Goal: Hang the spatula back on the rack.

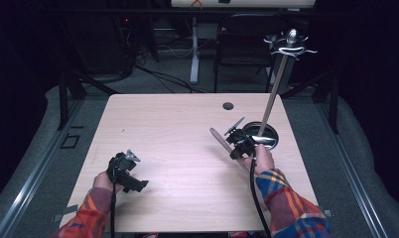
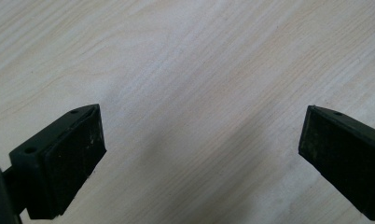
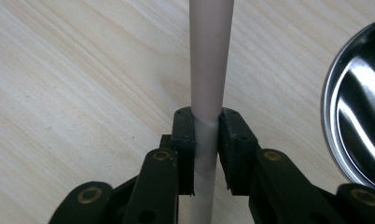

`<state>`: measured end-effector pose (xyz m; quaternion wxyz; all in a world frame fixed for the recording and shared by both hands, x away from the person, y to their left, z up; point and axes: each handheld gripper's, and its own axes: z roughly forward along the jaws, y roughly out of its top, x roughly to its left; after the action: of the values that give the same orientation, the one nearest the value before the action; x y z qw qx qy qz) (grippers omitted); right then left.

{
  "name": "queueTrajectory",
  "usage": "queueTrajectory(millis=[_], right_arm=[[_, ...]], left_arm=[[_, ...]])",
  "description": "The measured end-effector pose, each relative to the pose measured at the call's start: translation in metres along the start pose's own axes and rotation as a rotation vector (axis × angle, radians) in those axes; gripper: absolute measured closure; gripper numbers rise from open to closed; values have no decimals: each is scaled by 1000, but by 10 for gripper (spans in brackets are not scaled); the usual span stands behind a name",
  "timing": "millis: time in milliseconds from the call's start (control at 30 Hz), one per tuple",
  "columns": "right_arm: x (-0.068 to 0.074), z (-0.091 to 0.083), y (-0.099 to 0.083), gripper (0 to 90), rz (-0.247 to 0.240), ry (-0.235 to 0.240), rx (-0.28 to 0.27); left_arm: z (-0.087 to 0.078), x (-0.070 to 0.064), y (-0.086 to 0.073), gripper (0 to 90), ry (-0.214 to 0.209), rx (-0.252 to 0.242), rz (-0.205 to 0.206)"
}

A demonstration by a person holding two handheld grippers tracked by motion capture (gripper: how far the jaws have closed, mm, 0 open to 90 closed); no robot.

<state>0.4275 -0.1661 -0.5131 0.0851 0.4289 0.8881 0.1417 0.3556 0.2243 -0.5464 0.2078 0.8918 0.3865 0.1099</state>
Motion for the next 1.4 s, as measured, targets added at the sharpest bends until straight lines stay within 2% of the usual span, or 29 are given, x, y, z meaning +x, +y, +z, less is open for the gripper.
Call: queueTrajectory(millis=[100, 167, 200, 300, 367, 433, 633, 733, 967, 1100, 1300, 1400], right_arm=[[-3, -8, -5, 771, 26, 22, -60], [-6, -16, -7, 771, 14, 11, -62], [-7, -17, -9, 771, 28, 16, -90], [-9, -26, -12, 771, 22, 16, -109], [-9, -29, -16, 771, 35, 13, -144], [-10, -34, -17, 772, 21, 2, -147], [-11, -45, -23, 773, 24, 2, -185], [-11, -49, -25, 772, 27, -15, -209], [-12, -52, -26, 772, 20, -23, -212], [-12, -56, -28, 771, 19, -25, -231], [-11, -67, -34, 772, 23, -25, -274], [-11, -72, -37, 772, 27, -43, -305]], left_arm=[[0, 0, 0, 2, 5, -2, 1], [1, 0, 1, 2, 2, 0, 3], [1, 0, 1, 2, 0, 0, 3], [2, 0, 2, 2, -3, 3, 6], [3, 0, 4, 2, -3, 0, 11], [4, -1, 5, 2, -5, 3, 15], [3, -2, 5, 3, -6, 1, 20], [4, -3, 5, 2, -7, 2, 21], [4, -3, 5, 2, -6, 7, 25], [5, -3, 6, 3, -15, 13, 25], [7, -4, 6, 3, -17, 25, 32], [8, -5, 6, 3, -17, 26, 33]])
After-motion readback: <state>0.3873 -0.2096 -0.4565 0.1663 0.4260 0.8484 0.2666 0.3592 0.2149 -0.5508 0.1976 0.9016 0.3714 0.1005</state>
